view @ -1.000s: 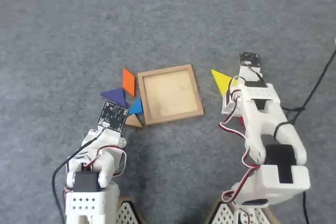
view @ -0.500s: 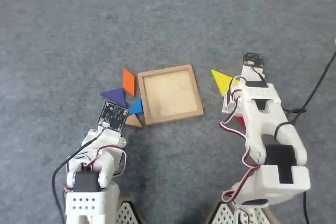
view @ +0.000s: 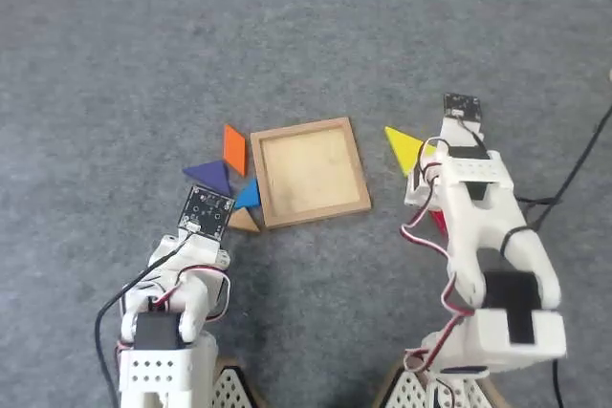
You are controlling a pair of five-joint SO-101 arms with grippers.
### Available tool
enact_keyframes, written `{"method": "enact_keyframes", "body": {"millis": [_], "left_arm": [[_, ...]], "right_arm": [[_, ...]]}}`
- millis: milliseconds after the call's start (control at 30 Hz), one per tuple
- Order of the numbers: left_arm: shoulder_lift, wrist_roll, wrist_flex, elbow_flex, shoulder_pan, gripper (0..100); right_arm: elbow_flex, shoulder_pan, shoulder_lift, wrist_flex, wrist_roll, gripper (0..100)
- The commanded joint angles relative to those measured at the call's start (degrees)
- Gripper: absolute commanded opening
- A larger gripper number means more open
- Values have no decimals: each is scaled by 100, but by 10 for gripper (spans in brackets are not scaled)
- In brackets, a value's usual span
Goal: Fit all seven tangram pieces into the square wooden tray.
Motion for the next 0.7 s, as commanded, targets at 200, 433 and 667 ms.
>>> {"method": "enact_keyframes", "body": {"millis": [200,433,667], "left_arm": [[-97,9,26,-40,-18,13],[-97,9,26,-40,-18,13],[-97,9,26,-40,-18,13]], "right_arm": [[-316,-127,-1473,699,229,246],[-554,-514,-1455,734,255,245],[-2189,-1516,-637,1446,246,245]]}}
